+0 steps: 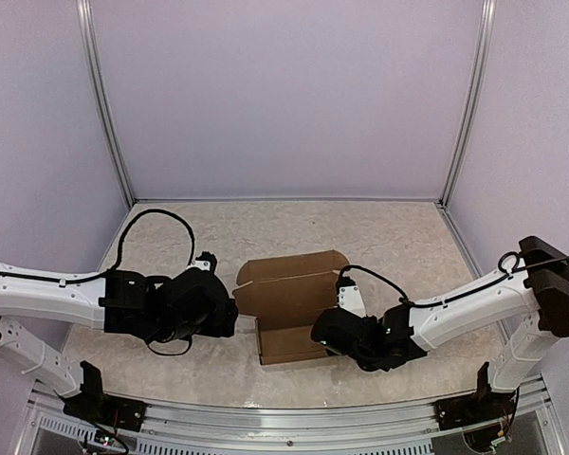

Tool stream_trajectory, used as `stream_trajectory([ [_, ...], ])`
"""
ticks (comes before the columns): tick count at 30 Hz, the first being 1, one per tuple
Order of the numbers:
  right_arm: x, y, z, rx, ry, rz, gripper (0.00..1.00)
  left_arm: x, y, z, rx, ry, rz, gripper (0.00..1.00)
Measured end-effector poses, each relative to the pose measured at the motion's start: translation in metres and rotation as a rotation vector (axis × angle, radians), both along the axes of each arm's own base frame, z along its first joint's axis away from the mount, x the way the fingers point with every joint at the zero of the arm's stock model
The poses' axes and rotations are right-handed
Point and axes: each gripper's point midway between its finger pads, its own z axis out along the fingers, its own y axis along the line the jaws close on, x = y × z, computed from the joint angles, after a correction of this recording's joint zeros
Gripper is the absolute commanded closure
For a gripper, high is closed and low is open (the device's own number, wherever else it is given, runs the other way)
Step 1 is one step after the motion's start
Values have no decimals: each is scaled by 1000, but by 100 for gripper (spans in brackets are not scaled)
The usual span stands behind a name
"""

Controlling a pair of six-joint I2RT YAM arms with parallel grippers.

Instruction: Fold the paper box

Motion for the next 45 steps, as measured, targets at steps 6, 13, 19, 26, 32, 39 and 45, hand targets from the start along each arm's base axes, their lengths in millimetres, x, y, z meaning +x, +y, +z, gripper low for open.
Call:
stream_trajectory([
  [6, 0, 1, 4, 14, -3, -1, 73, 2, 8, 0, 47, -19, 2, 20],
  [13, 0, 3, 23, 58, -19, 13, 52, 5, 16, 4, 82, -43, 4, 20],
  [19, 1, 6, 19, 68, 21, 36, 40, 5, 18, 10, 83, -57, -11, 19],
  [26, 5, 6, 11, 86, 96, 56, 40, 2, 24, 20, 57, -78, -25, 19],
  [32, 8, 6, 2, 96, 150, 69, 43, 0, 26, 16, 53, -77, -35, 19],
  [39, 7, 4, -15, 62, 191, 73, 52, -2, 30, 9, 49, -75, -41, 19],
  [45, 7, 7, -21, 36, 209, 75, 71, -2, 31, 11, 25, -83, -41, 19],
])
